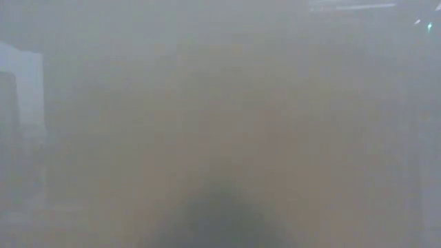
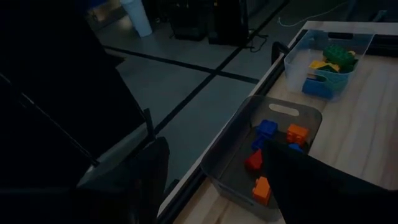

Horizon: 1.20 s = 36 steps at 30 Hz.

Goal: Sort blocks by size
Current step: Put the brown block into the gray bin

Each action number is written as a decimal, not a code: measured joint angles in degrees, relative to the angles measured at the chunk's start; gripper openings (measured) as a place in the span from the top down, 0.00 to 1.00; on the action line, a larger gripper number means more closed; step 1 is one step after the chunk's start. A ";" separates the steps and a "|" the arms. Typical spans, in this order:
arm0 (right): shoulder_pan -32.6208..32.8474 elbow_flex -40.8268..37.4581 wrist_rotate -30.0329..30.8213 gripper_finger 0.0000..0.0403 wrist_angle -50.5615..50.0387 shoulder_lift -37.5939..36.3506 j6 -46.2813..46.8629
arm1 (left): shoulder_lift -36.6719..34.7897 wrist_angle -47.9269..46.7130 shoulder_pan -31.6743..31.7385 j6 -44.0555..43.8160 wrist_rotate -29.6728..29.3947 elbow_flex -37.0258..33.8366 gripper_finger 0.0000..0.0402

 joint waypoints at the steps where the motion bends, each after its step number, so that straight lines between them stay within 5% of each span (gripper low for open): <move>1: 0.00 -0.02 0.81 0.51 -0.37 0.00 -0.05 | 0.00 0.24 0.00 -0.02 0.00 0.00 0.34; 12: 1.49 -0.55 10.26 0.70 -3.20 0.24 -3.61 | 0.00 0.52 0.00 -8.89 0.05 0.00 0.34; 21: 5.09 4.52 10.21 0.70 -4.33 0.39 -14.34 | -0.02 -2.85 -0.07 -20.20 4.93 0.00 0.34; 28: 8.46 14.01 10.51 0.70 -17.28 0.32 -23.08 | -0.94 -3.39 -0.07 -22.24 6.12 0.00 0.34; 36: 8.74 26.46 13.30 0.70 -27.20 0.24 -29.73 | -6.20 -4.59 -2.23 -19.73 20.60 0.04 0.34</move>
